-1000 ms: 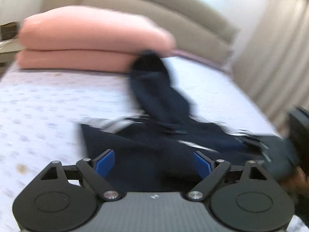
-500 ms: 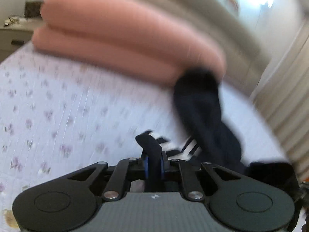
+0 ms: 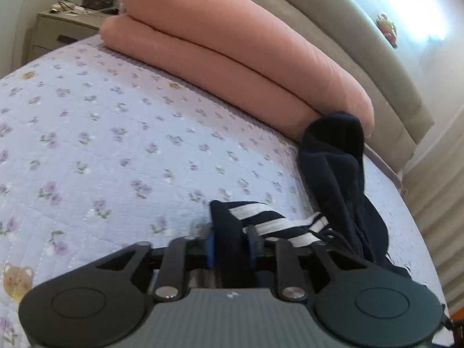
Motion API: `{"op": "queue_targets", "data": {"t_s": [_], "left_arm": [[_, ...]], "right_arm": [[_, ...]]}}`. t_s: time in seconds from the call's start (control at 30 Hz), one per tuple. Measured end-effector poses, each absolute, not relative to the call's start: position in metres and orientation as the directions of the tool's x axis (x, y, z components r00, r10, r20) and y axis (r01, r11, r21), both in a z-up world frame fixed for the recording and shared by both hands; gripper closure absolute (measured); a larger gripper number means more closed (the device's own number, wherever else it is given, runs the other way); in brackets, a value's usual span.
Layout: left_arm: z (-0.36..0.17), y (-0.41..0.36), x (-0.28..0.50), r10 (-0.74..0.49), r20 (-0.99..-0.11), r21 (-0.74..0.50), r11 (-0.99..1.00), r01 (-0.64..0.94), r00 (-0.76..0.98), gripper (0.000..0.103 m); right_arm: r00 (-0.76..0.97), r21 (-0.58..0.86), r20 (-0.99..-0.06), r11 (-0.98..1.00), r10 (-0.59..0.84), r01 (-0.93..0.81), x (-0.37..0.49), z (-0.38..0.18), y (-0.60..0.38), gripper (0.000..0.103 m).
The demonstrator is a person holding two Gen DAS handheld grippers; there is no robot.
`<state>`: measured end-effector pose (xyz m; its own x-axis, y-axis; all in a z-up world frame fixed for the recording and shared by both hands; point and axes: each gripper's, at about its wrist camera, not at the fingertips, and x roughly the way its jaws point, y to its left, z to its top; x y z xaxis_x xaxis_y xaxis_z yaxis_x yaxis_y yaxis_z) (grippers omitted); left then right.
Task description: Fold large clothes
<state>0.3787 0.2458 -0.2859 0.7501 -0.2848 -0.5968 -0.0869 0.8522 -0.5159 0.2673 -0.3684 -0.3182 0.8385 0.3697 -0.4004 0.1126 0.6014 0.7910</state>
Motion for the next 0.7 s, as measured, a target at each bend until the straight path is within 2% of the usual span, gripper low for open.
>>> {"op": "queue_targets", "data": {"t_s": [0.03, 0.1, 0.13, 0.17, 0.2, 0.3, 0.4, 0.47, 0.5, 0.57, 0.6, 0.63, 0.7], "left_arm": [[-0.286, 0.245, 0.382, -0.300, -0.598, -0.522, 0.849, -0.077, 0.744, 0.065], [-0.282, 0.240, 0.382, -0.304, -0.603, -0.507, 0.860, -0.059, 0.737, 0.067], [-0.278, 0.236, 0.380, -0.293, -0.608, -0.483, 0.874, -0.050, 0.738, 0.094], [-0.277, 0.231, 0.379, -0.266, -0.611, -0.438, 0.898, -0.039, 0.746, 0.094], [-0.276, 0.227, 0.377, -0.237, -0.604, -0.407, 0.913, -0.038, 0.761, 0.095], [-0.277, 0.220, 0.371, -0.177, -0.581, -0.363, 0.930, -0.058, 0.794, 0.095], [-0.288, 0.229, 0.374, -0.193, -0.588, -0.433, 0.895, -0.104, 0.785, 0.095], [-0.288, 0.229, 0.374, -0.191, -0.596, -0.428, 0.897, -0.108, 0.780, 0.093], [-0.285, 0.228, 0.375, -0.184, -0.609, -0.414, 0.903, -0.111, 0.772, 0.087], [-0.275, 0.226, 0.378, -0.188, -0.646, -0.395, 0.912, -0.114, 0.740, 0.073], [-0.269, 0.226, 0.379, -0.197, -0.676, -0.388, 0.915, -0.116, 0.710, 0.049], [-0.260, 0.225, 0.381, -0.205, -0.712, -0.375, 0.920, -0.116, 0.672, 0.031], [-0.241, 0.218, 0.375, -0.200, -0.757, -0.332, 0.938, -0.103, 0.622, 0.030]], "right_arm": [[0.831, 0.778, -0.407, 0.621, 0.379, 0.097, 0.275, -0.316, -0.364, 0.008], [0.807, 0.724, -0.460, 0.683, 0.370, 0.100, 0.295, -0.310, -0.354, 0.006], [0.805, 0.709, -0.472, 0.697, 0.360, 0.104, 0.307, -0.306, -0.350, 0.014], [0.825, 0.699, -0.463, 0.706, 0.323, 0.116, 0.312, -0.303, -0.347, 0.039], [0.847, 0.669, -0.454, 0.734, 0.276, 0.120, 0.312, -0.294, -0.347, 0.086], [0.909, 0.644, -0.331, 0.765, 0.255, 0.020, 0.302, -0.269, -0.345, 0.091], [0.881, 0.603, -0.401, 0.797, 0.252, 0.047, 0.307, -0.270, -0.350, 0.090], [0.810, 0.562, -0.533, 0.818, 0.244, 0.124, 0.321, -0.284, -0.353, 0.083], [0.778, 0.550, -0.580, 0.821, 0.242, 0.155, 0.326, -0.290, -0.354, 0.060], [0.767, 0.589, -0.581, 0.791, 0.272, 0.166, 0.320, -0.295, -0.364, 0.057], [0.773, 0.614, -0.566, 0.772, 0.285, 0.166, 0.314, -0.292, -0.370, 0.040], [0.776, 0.636, -0.555, 0.754, 0.299, 0.164, 0.308, -0.289, -0.375, 0.020], [0.773, 0.671, -0.546, 0.721, 0.324, 0.172, 0.294, -0.277, -0.390, 0.018]]}}
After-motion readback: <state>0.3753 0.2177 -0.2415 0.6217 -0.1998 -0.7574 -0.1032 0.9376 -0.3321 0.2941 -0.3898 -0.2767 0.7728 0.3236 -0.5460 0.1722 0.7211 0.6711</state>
